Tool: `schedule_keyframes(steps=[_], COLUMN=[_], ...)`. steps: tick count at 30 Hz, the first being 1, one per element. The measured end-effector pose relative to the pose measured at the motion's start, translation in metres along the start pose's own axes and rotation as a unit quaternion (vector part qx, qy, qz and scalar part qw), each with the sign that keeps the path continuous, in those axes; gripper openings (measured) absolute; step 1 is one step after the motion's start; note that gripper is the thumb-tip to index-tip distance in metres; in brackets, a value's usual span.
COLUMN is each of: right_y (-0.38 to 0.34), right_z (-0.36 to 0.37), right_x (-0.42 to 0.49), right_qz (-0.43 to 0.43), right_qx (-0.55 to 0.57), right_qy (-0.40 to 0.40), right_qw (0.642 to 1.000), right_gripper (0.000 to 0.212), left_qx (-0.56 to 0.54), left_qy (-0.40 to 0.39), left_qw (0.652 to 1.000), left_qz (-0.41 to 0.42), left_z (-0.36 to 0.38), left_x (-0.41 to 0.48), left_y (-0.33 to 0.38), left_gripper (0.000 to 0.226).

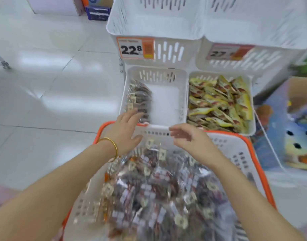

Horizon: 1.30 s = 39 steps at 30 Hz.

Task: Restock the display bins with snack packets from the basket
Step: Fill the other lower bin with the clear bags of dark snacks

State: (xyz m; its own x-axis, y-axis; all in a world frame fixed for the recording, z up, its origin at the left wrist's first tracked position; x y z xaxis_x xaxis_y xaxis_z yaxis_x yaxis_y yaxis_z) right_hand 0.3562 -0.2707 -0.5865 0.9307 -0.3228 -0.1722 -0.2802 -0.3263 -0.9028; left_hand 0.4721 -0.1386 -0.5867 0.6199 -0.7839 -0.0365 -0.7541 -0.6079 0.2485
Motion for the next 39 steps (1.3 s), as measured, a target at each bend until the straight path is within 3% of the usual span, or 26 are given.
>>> schedule_keyframes(steps=[5,10,12,18,21,25,29,33,39], right_y=[0.051,0.079,0.091,0.102,0.102,0.105,0.077,0.047,0.003], right_z=[0.007,0.060,0.071,0.059,0.049,0.030,-0.015,-0.059,-0.098], right_x=[-0.049,-0.083,-0.092,-0.092,-0.095,-0.092,-0.083,-0.077,-0.083], right_qz=[0.080,0.060,0.029,-0.009,0.013,0.081,0.066,0.027,-0.014], right_qx=[-0.220,-0.377,-0.429,-0.459,-0.402,-0.250,-0.159,-0.156,-0.188], right_qy=[-0.059,-0.231,-0.229,-0.168,-0.160,-0.140,-0.023,0.105,0.185], right_qw=[0.971,0.895,0.873,0.872,0.902,0.955,0.985,0.982,0.965], right_gripper=[0.029,0.049,0.056,0.026,0.012,0.016,0.008,0.008,0.012], left_qx=[0.067,0.082,0.099,0.214,0.216,0.069,-0.161,-0.296,-0.373], left_qy=[-0.130,-0.200,-0.209,-0.269,-0.276,-0.254,-0.230,-0.100,-0.001], left_qw=[0.989,0.976,0.972,0.935,0.933,0.963,0.959,0.946,0.912], left_qz=[0.025,0.027,0.039,0.085,0.088,0.062,-0.022,-0.088,-0.173], left_z=[0.022,0.049,0.062,0.109,0.122,0.117,0.088,0.041,-0.010], left_x=[-0.057,-0.093,-0.098,-0.111,-0.111,-0.102,-0.086,-0.066,-0.044], left_y=[0.046,0.065,0.068,0.069,0.071,0.079,0.084,0.075,0.051], left_gripper=[0.063,0.045,0.036,0.048,0.041,0.010,0.021,0.023,0.022])
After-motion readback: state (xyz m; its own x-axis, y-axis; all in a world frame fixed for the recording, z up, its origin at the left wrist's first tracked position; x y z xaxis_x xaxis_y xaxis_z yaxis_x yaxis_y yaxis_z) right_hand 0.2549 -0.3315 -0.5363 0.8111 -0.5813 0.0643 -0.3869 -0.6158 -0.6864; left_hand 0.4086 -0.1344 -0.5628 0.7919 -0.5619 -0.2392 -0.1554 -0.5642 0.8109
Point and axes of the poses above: each hand's wrist, its own x-axis towards the middle knuckle, its own z-axis out of the palm, y = z × x, the point moved 9 cm from there along x, towards the middle knuckle, and after that the axes turned 6 degrees about x, right-handed, at the moved point
